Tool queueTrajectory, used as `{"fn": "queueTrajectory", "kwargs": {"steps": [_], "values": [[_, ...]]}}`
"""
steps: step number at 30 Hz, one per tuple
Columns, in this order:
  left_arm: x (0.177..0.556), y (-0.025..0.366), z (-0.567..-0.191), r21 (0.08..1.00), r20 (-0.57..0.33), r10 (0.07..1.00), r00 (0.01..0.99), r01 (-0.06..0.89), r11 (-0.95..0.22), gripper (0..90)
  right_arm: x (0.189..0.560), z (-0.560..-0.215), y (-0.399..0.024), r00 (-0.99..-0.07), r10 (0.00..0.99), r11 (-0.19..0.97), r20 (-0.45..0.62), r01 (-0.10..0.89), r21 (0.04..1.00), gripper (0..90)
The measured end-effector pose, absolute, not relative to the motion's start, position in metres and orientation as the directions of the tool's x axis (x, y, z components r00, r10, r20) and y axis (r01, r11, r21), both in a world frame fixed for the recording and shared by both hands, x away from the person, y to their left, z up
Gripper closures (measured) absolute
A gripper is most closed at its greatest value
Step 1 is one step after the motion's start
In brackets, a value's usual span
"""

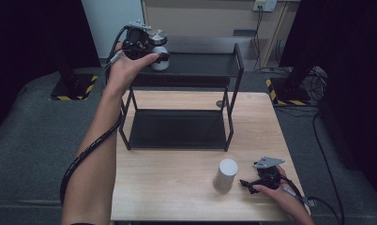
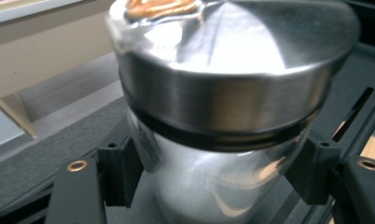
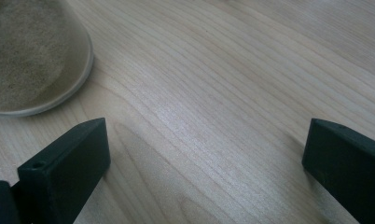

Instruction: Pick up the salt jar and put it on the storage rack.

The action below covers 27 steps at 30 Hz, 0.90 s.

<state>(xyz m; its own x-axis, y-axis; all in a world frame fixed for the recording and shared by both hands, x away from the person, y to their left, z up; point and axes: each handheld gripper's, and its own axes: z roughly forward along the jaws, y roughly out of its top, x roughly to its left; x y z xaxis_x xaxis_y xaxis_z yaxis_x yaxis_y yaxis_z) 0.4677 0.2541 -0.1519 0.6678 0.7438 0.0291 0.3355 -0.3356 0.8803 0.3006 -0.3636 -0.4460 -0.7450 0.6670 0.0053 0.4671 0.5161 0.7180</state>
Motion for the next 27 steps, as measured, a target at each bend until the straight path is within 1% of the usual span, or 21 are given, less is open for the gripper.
{"fn": "queueTrajectory", "kwargs": {"steps": [2, 6, 15, 18, 20, 21, 25, 27], "values": [[0.4672, 0.2518, -0.1497, 0.875, 0.044, 0.742, 0.669, 0.332, -0.351, 29.3, 0.3006, -0.4461, -0.3637, -0.745, 0.667, 0.516, 0.006, 0.467, 0.718, 1.5], [0.4695, 0.2555, -0.152, 0.88, 0.017, 0.742, 0.67, 0.342, -0.329, 29.3, 0.3006, -0.4461, -0.3636, -0.745, 0.667, 0.515, 0.006, 0.467, 0.718, 1.5], [0.4663, 0.2556, -0.1563, 0.888, 0.023, 0.746, 0.665, 0.329, -0.321, 29.3, 0.3005, -0.4461, -0.3636, -0.744, 0.668, 0.515, 0.007, 0.468, 0.718, 1.5], [0.4649, 0.2534, -0.155, 0.885, 0.035, 0.75, 0.66, 0.329, -0.33, 29.1, 0.3005, -0.4461, -0.3636, -0.744, 0.668, 0.515, 0.006, 0.468, 0.718, 1.5], [0.4642, 0.2494, -0.1533, 0.874, 0.063, 0.749, 0.66, 0.325, -0.361, 28.1, 0.3005, -0.4461, -0.3636, -0.744, 0.668, 0.515, 0.006, 0.468, 0.718, 1.5], [0.4643, 0.2489, -0.1536, 0.874, 0.062, 0.75, 0.659, 0.327, -0.36, 26.7, 0.3005, -0.4461, -0.3636, -0.744, 0.668, 0.515, 0.007, 0.468, 0.718, 1.5], [0.4619, 0.2507, -0.1569, 0.885, 0.044, 0.761, 0.647, 0.329, -0.33, 13.3, 0.3005, -0.4461, -0.3636, -0.744, 0.668, 0.515, 0.007, 0.468, 0.718, 1.5], [0.461, 0.2496, -0.1555, 0.879, 0.051, 0.761, 0.647, 0.332, -0.342, 7.2, 0.3005, -0.4461, -0.3636, -0.744, 0.668, 0.515, 0.006, 0.468, 0.718, 1.5]]}}
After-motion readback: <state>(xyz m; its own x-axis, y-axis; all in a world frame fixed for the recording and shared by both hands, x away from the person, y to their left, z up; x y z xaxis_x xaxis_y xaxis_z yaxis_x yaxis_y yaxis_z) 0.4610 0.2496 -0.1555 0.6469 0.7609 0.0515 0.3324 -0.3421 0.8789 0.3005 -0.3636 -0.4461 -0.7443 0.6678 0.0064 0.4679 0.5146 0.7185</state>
